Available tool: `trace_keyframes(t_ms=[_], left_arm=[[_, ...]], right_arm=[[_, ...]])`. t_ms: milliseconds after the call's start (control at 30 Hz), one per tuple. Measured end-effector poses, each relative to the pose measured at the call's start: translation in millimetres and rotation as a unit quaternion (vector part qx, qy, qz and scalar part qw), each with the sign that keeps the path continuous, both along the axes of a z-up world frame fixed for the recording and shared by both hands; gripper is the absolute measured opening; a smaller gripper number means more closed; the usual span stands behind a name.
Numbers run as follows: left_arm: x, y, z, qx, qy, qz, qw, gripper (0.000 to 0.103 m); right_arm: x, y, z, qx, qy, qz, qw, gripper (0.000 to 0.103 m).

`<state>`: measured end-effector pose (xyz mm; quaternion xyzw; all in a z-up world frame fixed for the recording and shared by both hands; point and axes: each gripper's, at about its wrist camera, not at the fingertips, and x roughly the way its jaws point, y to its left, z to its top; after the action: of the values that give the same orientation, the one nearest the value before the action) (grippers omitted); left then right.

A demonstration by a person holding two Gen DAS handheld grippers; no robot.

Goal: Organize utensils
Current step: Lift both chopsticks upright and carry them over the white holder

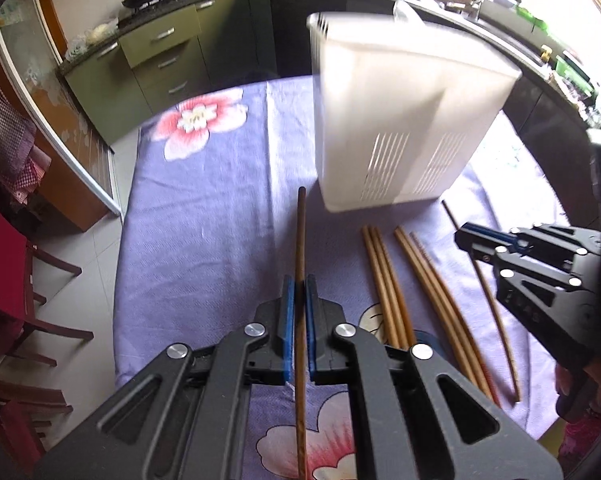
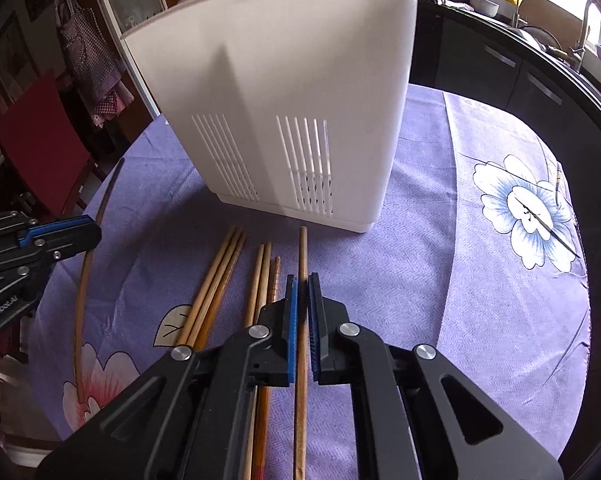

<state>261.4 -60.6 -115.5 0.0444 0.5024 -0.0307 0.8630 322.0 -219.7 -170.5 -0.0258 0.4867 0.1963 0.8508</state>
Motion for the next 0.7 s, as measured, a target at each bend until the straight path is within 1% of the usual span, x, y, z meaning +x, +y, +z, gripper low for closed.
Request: trace_keyframes(t_ms=[133,333,433,567,700], left_arm=[[-15,3,25,-0.012,-0.035,-0.001,0.9993,0.005],[-36,7,56,-0.025,-0.073,-0.008,0.997,0.005],[-47,6,69,-0.028,-0.091,-0.013,0.9954,0.005],[-56,4,79,-0.03,-0.1,-0.021,0.9944,0.005],[-64,3,81,-0.032,-0.103,-0.028,0.9938,0.005]], right_arm=[[-12,-17,16,0.02,-0.017,-0.004,1.0,0.006],[-32,-26,58,0.039,-0.063,-0.003,0.997,0.006],[-41,-32,73,0.048,-0.082,-0.003,0.996,0.006],[-54,-35,92,0.056,-0.102,-0.006,0.993,0.006],[-71,-50,106,0.064,-0.125,-0.011,0.99,0.006]])
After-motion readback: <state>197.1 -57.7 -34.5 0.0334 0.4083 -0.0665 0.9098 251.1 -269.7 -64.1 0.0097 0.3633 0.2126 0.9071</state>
